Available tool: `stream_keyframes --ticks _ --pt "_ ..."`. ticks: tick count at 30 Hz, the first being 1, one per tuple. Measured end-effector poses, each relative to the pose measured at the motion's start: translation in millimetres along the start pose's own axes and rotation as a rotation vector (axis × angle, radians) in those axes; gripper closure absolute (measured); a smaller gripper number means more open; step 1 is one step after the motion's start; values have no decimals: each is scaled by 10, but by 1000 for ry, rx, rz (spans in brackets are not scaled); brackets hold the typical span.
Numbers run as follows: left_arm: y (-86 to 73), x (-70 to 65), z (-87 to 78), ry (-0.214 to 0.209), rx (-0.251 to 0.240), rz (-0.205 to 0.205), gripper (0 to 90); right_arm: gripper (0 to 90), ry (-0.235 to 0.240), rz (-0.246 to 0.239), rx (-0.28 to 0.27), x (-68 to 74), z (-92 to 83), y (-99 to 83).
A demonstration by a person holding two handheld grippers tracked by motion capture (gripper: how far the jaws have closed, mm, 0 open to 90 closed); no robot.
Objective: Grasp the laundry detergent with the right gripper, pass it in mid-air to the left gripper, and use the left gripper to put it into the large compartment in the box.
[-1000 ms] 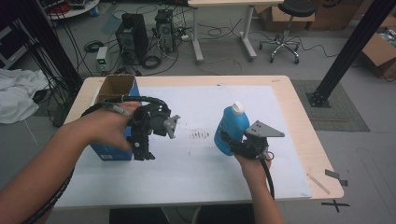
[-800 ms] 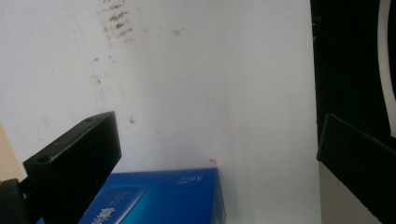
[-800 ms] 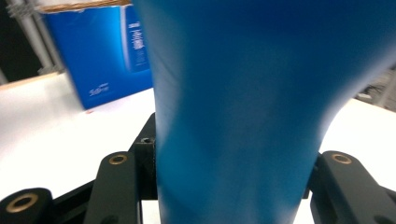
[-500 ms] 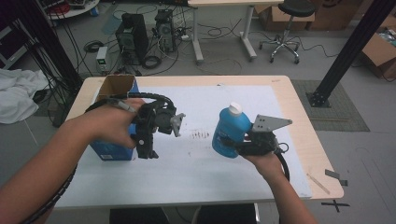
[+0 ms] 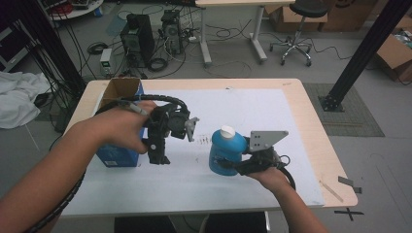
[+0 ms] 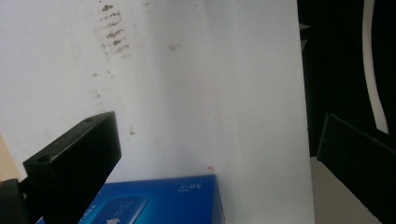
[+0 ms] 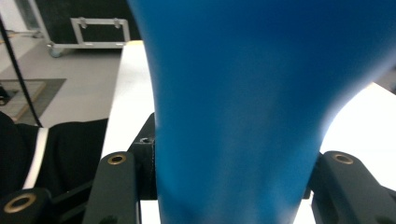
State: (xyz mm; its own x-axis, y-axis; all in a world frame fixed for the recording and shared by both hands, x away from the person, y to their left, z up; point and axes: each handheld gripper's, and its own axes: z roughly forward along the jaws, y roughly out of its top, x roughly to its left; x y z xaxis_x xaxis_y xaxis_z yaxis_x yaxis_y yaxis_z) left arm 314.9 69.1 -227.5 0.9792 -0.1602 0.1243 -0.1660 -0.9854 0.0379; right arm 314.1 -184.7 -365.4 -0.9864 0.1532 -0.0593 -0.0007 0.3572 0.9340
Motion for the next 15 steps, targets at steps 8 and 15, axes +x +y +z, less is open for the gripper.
stream_keyframes --ticks 8,15 --pt "46 -15 9 -12 6 -3 1 454 54 -31 10 62 231 3" --pt "58 -21 22 -40 17 -24 1 454 93 -47 5 93 438 12"
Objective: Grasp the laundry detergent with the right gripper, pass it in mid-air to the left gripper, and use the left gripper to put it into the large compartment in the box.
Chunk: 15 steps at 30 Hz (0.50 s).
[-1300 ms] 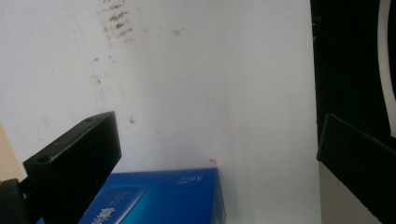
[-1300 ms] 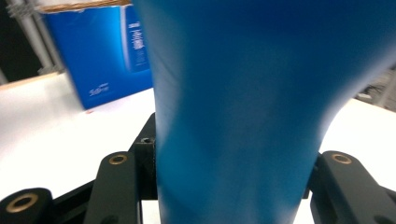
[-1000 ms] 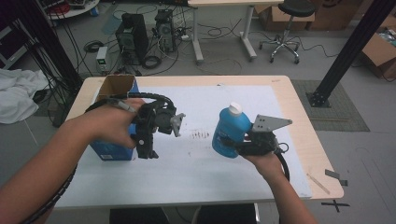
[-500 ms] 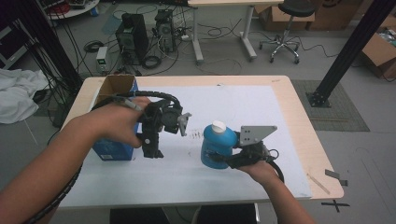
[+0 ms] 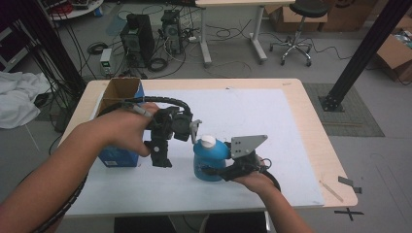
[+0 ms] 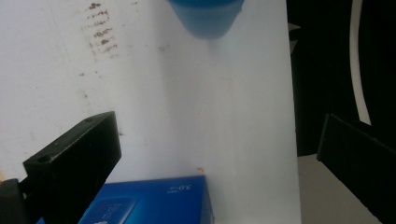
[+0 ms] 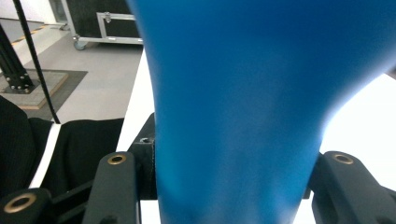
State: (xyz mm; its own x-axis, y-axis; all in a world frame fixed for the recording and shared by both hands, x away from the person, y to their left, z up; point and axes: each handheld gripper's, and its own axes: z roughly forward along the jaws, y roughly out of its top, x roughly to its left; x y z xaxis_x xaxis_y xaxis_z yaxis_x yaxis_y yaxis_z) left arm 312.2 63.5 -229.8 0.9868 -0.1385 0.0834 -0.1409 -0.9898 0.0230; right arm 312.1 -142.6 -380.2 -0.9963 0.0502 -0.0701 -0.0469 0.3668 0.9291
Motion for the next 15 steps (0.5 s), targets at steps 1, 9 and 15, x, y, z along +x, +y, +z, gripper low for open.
stream_keyframes --ticks 1,9,15 --pt "0 -1 10 -5 -1 -5 1 454 5 -3 0 1 24 5" --pt "-5 -16 83 -33 14 -24 1 455 47 -22 3 -6 310 50" --pt "-22 -43 117 -41 16 -39 1 456 74 -20 4 -25 503 46"
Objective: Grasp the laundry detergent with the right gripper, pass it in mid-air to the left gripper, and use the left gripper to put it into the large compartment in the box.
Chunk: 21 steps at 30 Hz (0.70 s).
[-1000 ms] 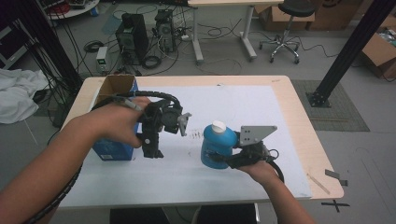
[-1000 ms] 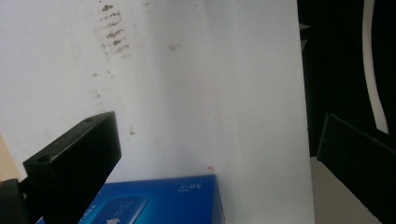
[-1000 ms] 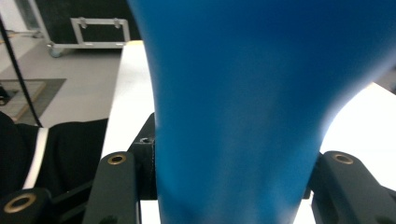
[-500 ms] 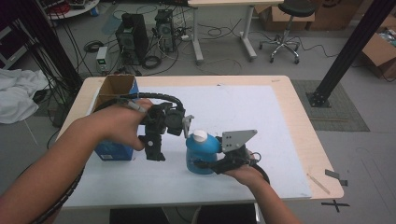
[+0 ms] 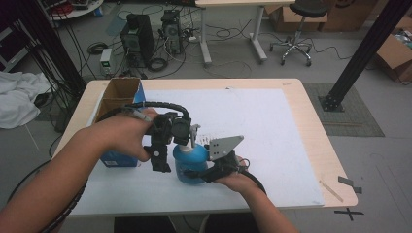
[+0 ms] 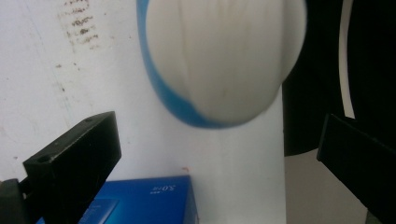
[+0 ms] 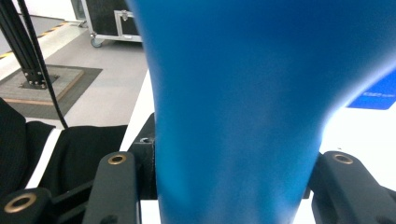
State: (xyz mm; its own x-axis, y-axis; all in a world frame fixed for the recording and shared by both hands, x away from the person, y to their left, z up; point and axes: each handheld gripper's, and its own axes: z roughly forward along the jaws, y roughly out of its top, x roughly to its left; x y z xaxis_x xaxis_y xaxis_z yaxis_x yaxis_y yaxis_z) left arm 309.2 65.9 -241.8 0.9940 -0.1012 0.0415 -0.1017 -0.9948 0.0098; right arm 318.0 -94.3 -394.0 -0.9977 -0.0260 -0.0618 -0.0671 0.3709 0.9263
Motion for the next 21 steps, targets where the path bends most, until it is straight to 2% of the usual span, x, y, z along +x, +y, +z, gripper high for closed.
stream_keyframes --ticks 12,21 --pt "-23 -30 72 -2 6 -15 1 458 37 -7 2 -29 297 65" --pt "-35 -38 141 -2 10 -33 1 458 47 -14 -6 -33 400 124"
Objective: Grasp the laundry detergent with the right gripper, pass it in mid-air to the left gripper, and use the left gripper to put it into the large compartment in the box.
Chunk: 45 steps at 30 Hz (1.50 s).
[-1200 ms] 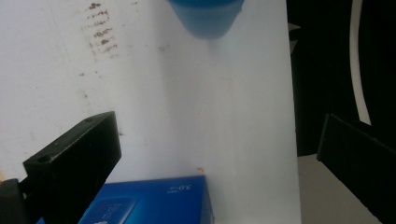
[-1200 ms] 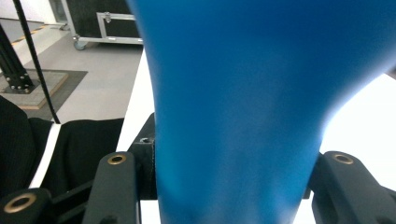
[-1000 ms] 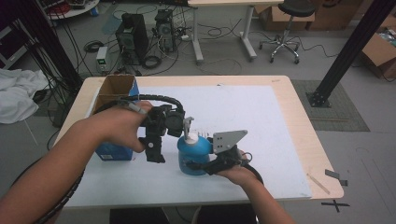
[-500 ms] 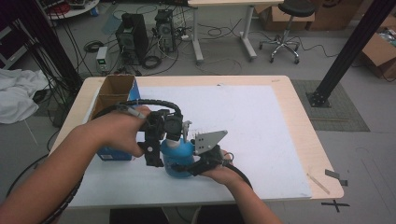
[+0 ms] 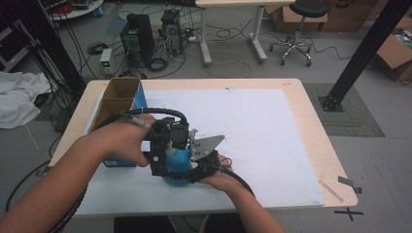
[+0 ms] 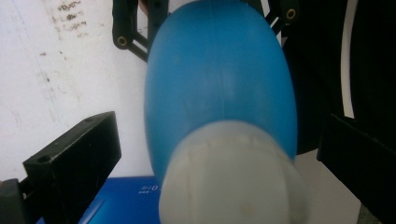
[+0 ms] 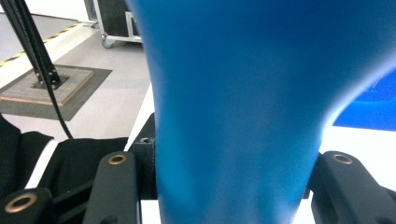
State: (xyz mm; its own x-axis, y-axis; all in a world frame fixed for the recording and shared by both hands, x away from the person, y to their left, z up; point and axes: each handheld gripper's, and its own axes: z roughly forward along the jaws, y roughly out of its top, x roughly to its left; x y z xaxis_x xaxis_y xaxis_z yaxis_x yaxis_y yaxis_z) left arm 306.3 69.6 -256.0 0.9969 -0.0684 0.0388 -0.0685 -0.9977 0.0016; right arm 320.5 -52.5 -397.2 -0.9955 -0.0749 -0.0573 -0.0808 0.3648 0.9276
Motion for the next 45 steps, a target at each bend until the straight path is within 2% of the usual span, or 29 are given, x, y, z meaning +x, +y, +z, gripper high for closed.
stream_keyframes --ticks 7,19,28,31,37,41,45 --pt "7 1 10 24 2 -14 2 458 -5 -10 -5 -2 28 26" --pt "25 5 69 35 33 -32 32 459 0 -13 -8 -8 47 31" --pt "33 -15 54 48 43 -28 95 459 -1 -13 -14 -22 66 35" --pt "23 -11 54 45 37 -31 148 459 0 -14 -13 -20 68 37" --pt "9 -9 64 54 40 -35 159 459 -2 3 -11 -18 48 38" --pt "16 -10 67 55 43 -34 164 460 -3 -2 -11 -20 56 38" --pt "21 -10 76 51 44 -31 209 460 0 2 -11 -19 66 37"
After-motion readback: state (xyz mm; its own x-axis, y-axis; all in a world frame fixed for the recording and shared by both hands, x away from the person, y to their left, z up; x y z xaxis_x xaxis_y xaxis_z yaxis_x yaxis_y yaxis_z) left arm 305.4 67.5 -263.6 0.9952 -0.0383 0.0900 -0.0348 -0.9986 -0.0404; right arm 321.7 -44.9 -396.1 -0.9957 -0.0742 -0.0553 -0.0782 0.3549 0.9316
